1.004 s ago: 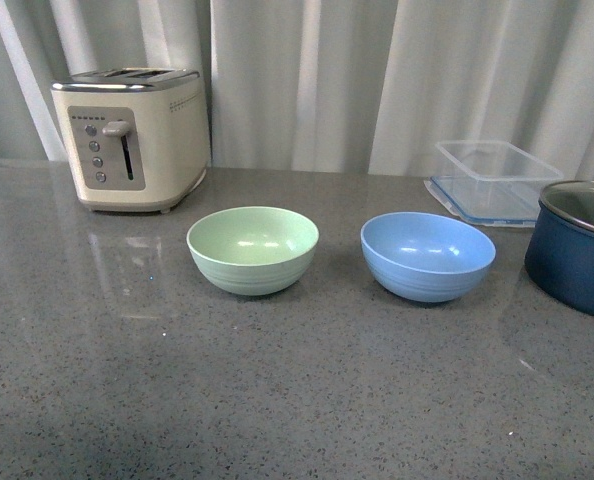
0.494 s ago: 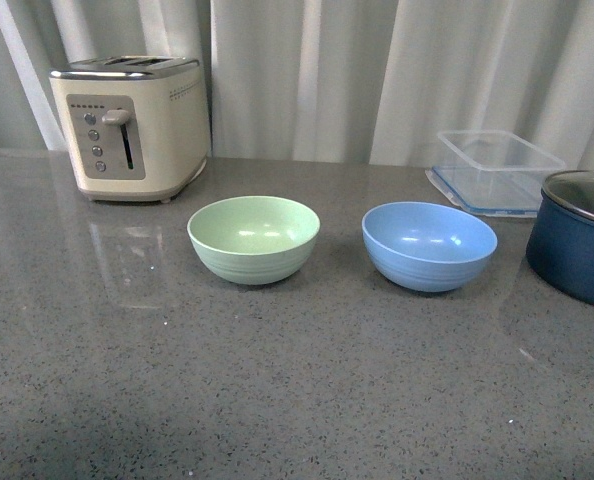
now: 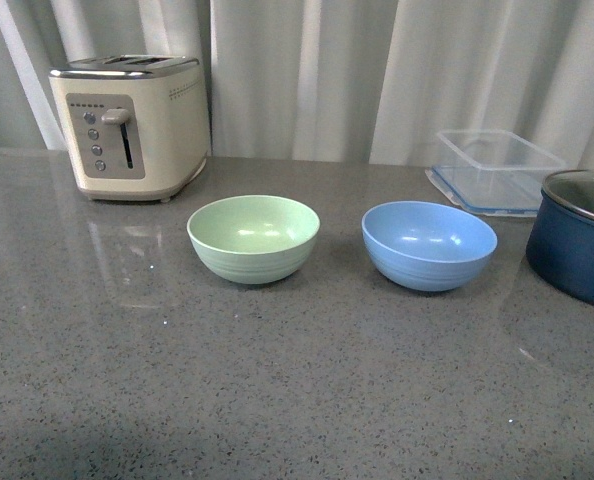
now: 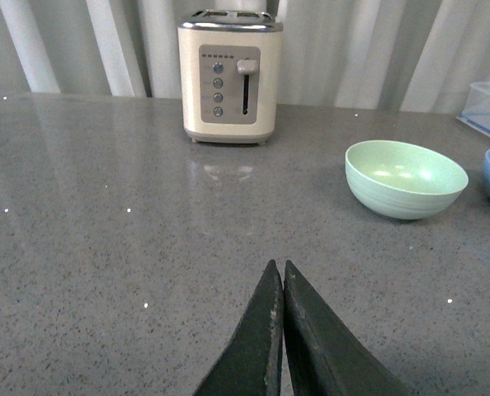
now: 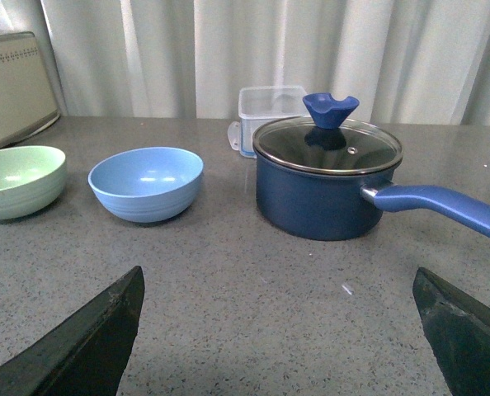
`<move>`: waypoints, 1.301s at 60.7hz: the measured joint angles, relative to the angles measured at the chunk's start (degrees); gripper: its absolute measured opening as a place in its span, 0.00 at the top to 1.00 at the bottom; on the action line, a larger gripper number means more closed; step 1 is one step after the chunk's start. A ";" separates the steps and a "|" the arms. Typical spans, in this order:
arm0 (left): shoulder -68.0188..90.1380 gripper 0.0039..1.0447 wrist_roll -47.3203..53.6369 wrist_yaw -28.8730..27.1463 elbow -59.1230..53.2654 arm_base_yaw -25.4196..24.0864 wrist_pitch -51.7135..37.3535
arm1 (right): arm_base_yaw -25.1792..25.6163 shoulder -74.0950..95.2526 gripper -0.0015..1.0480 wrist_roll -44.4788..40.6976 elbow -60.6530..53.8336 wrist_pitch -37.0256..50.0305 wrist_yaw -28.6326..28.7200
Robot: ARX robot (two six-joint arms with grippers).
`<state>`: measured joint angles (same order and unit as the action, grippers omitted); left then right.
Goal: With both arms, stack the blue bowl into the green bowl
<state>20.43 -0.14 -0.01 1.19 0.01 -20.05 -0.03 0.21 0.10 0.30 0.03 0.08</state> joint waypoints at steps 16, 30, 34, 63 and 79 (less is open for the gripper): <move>-5.49 0.97 0.00 -0.02 0.00 0.00 4.85 | 0.00 0.00 0.10 0.00 0.00 0.00 0.00; -9.01 0.97 0.00 -0.02 0.00 0.00 8.37 | 0.00 0.00 0.10 0.00 0.00 0.00 0.00; -9.77 0.97 0.00 0.00 0.00 0.00 9.25 | 0.00 0.00 0.10 0.00 0.00 0.00 0.00; -20.20 0.72 -0.07 0.00 0.00 0.00 20.02 | 0.00 0.00 0.10 0.00 0.00 0.00 0.00; -20.22 0.27 -0.07 0.00 0.00 0.00 20.02 | 3.37 14.69 0.10 2.75 9.97 -7.56 7.67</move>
<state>0.21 -0.21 -0.01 1.19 0.01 -0.03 3.33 14.90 2.85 10.26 -7.53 7.75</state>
